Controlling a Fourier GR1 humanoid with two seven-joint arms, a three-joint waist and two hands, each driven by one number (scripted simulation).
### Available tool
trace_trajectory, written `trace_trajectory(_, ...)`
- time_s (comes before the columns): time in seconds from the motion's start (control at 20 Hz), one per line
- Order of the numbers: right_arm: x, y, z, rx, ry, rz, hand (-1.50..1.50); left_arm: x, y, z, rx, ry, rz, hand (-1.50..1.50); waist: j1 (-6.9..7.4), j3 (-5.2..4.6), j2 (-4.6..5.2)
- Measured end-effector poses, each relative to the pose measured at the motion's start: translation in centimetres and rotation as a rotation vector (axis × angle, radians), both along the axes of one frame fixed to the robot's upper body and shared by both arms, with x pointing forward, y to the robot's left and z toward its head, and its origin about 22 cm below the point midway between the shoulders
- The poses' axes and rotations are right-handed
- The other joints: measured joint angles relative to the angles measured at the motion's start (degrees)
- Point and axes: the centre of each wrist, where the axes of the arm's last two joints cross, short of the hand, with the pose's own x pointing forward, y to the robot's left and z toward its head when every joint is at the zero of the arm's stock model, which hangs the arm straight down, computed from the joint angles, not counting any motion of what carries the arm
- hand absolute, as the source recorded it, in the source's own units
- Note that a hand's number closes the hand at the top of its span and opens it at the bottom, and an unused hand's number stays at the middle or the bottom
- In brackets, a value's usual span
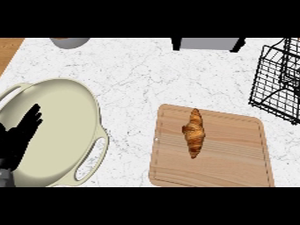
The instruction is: Pick the cupcake from the cutting board and place it in the tiered basket
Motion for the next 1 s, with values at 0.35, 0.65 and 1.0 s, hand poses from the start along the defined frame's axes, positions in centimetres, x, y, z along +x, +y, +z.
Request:
trace_trajectory(0.35, -0.4, -0.9, -0.2, 0.108, -0.105, -0.066, -1.5, -0.2, 0.8, 0.1, -0.001, 0.009, 0.003, 0.0, -0.19, 0.0, -0.03)
trace_trajectory(0.65, -1.0, -1.5, 3.6, 0.155, -0.37, -0.062, -1.5, -0.5, 0.4, 0.0, -0.009, 0.015, 0.006, 0.0, -0.53, -0.01, -0.28)
trace_trajectory(1.0, -3.0, -3.9, 7.9, 0.353, -0.591, -0.195, -1.5, -1.4, 1.0, -0.5, -0.005, 0.024, 0.033, 0.0, -2.12, -0.06, -1.01)
